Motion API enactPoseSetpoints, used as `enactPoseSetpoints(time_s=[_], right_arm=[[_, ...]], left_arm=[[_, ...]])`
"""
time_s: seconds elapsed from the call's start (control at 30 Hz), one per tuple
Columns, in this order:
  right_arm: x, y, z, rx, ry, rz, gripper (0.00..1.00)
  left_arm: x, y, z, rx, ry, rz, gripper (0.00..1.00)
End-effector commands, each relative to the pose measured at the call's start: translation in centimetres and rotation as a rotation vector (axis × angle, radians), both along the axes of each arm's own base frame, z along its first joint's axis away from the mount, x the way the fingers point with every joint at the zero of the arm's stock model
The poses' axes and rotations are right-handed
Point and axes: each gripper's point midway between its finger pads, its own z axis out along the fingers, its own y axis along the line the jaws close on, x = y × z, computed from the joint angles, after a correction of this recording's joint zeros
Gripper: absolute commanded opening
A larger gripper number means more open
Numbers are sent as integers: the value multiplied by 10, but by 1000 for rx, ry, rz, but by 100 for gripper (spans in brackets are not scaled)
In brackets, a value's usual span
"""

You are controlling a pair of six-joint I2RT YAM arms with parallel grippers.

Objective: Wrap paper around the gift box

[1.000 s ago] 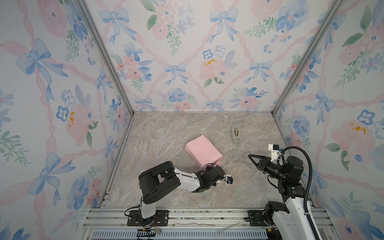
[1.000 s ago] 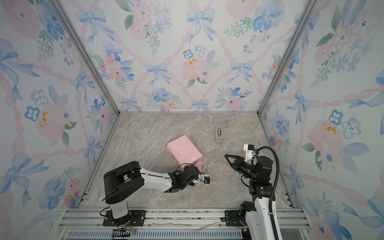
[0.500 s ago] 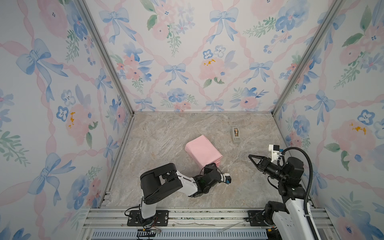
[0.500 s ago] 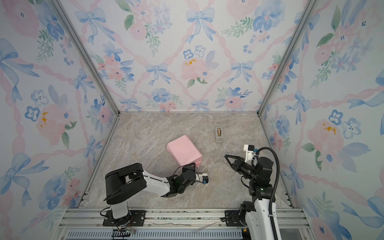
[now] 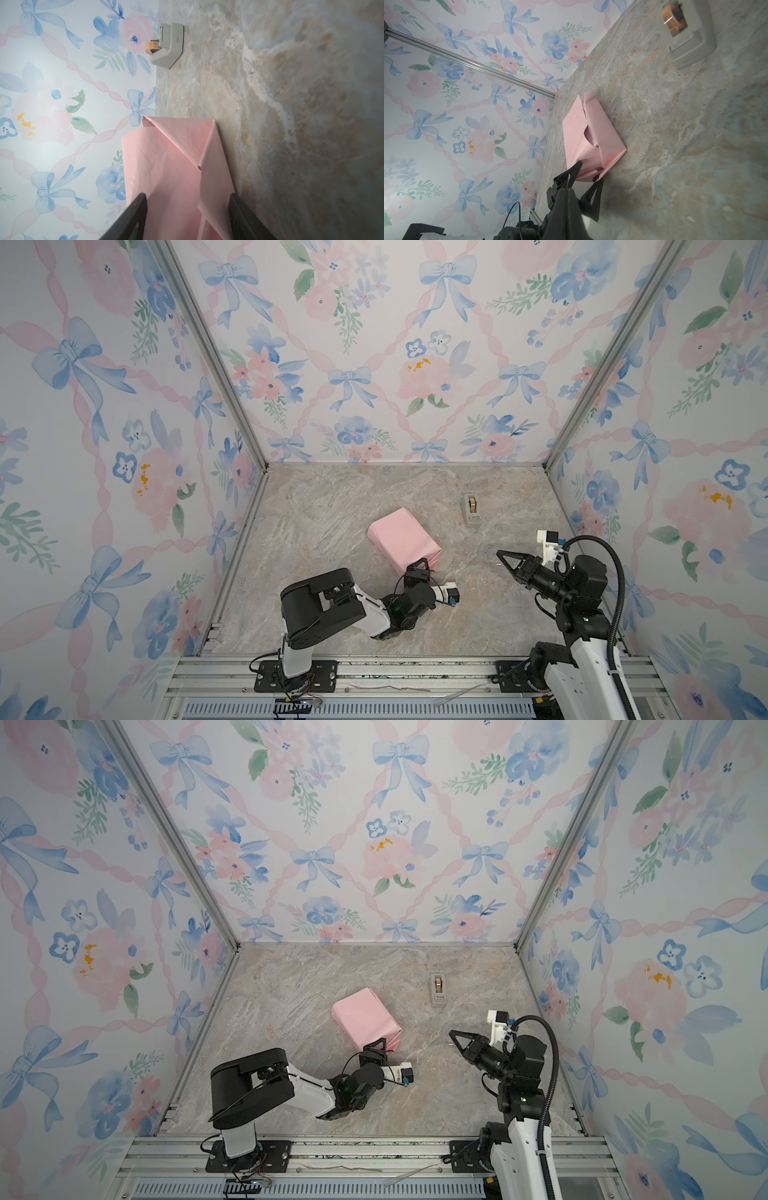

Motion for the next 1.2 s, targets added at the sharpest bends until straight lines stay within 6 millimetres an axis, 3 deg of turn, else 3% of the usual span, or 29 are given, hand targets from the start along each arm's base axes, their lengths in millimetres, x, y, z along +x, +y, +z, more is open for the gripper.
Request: enactPoseSetpoints(time_s=[0.0, 0.37, 0.6, 1.17], right_arm=[[-3, 1, -4, 12, 12, 11, 0], [-3, 2, -4, 15, 13, 17, 0], [-4, 2, -5, 16, 15, 20, 0], [-5, 4, -3, 14, 3, 34, 0]], left_arm=[[2, 1, 16, -56, -43, 20, 66], [-7, 4, 24, -93, -59, -7, 73], [0, 11, 24, -154, -32, 23, 74], [11, 19, 6, -368, 229, 35, 68]])
